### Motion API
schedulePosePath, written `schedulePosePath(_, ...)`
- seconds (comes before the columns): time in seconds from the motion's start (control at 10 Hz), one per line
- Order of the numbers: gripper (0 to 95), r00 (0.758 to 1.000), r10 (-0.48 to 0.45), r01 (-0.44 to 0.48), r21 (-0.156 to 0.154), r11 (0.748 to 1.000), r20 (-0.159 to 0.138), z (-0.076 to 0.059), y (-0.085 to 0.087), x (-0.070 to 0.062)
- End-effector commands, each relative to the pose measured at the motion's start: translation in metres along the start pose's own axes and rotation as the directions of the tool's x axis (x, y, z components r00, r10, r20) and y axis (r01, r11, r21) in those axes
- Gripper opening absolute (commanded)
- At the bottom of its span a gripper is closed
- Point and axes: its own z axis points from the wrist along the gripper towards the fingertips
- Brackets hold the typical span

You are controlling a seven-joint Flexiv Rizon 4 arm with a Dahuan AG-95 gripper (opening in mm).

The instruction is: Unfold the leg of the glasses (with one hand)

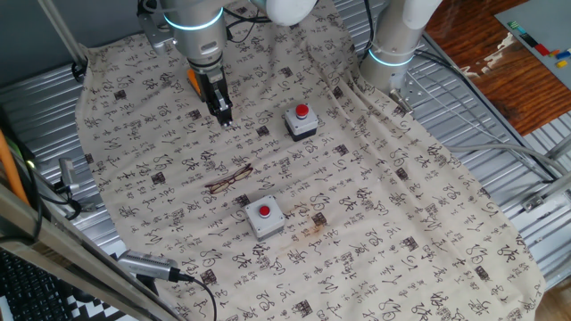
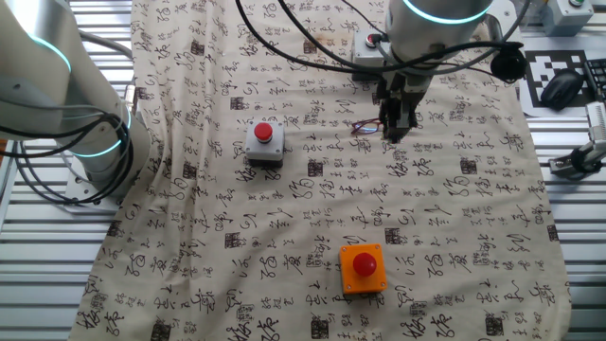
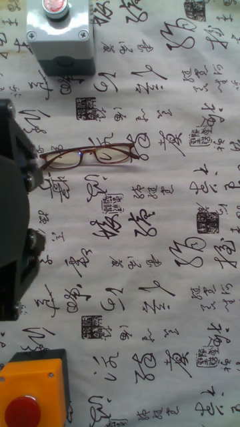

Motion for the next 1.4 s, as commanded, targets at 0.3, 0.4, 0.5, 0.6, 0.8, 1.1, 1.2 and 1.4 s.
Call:
schedulePosePath(0.3,0.0,1.000,0.000,0.000,0.001,1.000,0.000,-0.0003,-0.0001,0.0005)
schedulePosePath(0.4,0.0,1.000,0.000,0.000,0.002,1.000,0.000,-0.0003,-0.0001,0.0005)
schedulePosePath(0.5,0.0,1.000,0.000,0.000,0.005,1.000,0.000,-0.0002,-0.0002,0.0006)
schedulePosePath(0.6,0.0,1.000,0.000,0.000,0.005,1.000,0.000,-0.0002,-0.0002,0.0006)
schedulePosePath(0.8,0.0,1.000,0.000,0.000,0.006,1.000,0.000,-0.0002,-0.0001,0.0006)
schedulePosePath(1.1,0.0,1.000,-0.007,0.007,0.008,1.000,0.000,0.0001,-0.0002,0.0008)
schedulePosePath(1.2,0.0,1.000,-0.007,0.007,0.008,1.000,-0.001,0.0003,-0.0002,0.0012)
schedulePosePath(1.4,0.0,1.000,-0.018,0.018,0.008,1.000,0.000,0.0005,-0.0003,0.0016)
